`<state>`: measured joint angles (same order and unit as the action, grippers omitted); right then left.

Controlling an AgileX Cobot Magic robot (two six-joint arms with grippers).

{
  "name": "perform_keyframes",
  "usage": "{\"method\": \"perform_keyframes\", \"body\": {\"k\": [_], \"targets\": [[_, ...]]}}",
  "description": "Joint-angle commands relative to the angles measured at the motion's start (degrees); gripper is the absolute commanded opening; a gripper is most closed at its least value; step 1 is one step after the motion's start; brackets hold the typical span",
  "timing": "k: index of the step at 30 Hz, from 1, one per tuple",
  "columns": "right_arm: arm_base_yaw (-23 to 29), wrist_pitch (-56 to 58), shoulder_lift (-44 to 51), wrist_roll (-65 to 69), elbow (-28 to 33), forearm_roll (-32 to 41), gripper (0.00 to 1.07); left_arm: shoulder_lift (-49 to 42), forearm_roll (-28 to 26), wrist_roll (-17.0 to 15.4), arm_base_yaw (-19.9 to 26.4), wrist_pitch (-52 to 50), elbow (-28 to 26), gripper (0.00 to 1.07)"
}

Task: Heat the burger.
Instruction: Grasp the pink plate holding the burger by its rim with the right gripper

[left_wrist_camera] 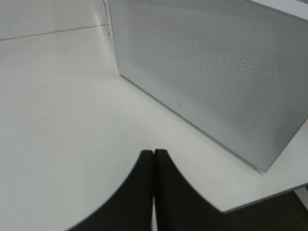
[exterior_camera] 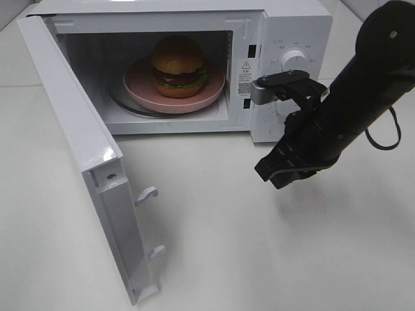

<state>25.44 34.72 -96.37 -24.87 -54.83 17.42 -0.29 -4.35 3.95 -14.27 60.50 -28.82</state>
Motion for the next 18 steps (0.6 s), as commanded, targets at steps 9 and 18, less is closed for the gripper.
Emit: {"method": "perform_keyframes", "body": {"k": [9, 18], "targets": [[-0.1, -1.7, 0.3, -9.1, -3.2, 7.7, 0.14, -1.1, -0.2, -0.2, 0.1, -0.9, 0.1, 0.00], [-0.1, -5.4, 0.3, -11.9, -7.6, 7.6, 0.57, -1.1, -0.2, -0.2, 0.1, -0.9, 0.1, 0.00]]}}
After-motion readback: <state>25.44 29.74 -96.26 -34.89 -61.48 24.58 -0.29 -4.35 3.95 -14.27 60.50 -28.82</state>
